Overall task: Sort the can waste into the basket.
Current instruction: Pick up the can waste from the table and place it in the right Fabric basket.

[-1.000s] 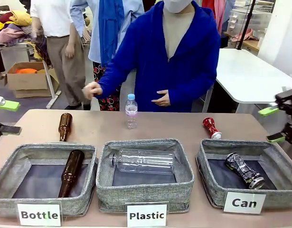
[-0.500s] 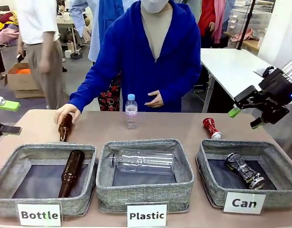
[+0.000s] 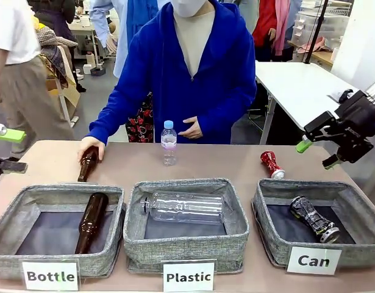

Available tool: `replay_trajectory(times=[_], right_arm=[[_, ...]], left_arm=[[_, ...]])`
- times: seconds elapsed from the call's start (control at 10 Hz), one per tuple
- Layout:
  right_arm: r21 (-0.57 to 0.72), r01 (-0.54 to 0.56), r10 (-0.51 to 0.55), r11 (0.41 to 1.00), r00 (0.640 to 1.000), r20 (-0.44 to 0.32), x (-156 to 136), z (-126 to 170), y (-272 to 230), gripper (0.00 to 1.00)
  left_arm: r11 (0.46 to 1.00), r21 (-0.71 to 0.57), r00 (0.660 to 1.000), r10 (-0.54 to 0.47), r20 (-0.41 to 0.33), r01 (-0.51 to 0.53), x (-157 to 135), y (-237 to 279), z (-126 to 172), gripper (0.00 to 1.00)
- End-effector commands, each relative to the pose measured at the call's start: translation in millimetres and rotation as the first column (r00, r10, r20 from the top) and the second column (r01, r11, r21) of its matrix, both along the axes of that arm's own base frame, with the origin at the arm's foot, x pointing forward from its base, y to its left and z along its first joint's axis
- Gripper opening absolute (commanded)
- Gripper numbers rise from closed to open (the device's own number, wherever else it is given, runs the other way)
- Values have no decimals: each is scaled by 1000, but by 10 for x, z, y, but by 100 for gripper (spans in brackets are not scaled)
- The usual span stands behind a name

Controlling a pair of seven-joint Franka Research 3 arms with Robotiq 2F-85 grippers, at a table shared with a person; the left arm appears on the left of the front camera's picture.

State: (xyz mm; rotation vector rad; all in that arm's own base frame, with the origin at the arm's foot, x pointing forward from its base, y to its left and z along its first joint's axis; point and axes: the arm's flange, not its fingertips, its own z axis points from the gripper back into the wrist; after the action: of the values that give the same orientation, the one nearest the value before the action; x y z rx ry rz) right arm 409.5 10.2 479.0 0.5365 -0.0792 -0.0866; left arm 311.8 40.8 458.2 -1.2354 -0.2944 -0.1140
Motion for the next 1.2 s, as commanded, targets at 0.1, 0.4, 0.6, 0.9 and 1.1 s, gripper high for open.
replay_trajectory(times=[0.1,0.4,0.6,0.9,1.1], right_arm=[[-78,68,-69,995,998,-2,636,-65,201,100],[-138,144,-161,980,980,-121,1380,-422,228,100],[-208,187,-211,960,973,-97,1700,-641,300,100],[-278,219,-241,935,970,-44,2070,-1040,433,100],[-333,276,-291,902,957,4,2338,-1378,441,100]], left_arm=[[1000,-11,1000,-2,17,2,-14,9,11,100],[1000,-11,1000,-2,17,2,-14,9,11,100],[1000,-11,1000,-2,17,2,-14,9,11,100],[996,-4,994,91,57,-91,-652,523,157,100],[990,-29,984,137,110,-134,-1235,882,239,100]])
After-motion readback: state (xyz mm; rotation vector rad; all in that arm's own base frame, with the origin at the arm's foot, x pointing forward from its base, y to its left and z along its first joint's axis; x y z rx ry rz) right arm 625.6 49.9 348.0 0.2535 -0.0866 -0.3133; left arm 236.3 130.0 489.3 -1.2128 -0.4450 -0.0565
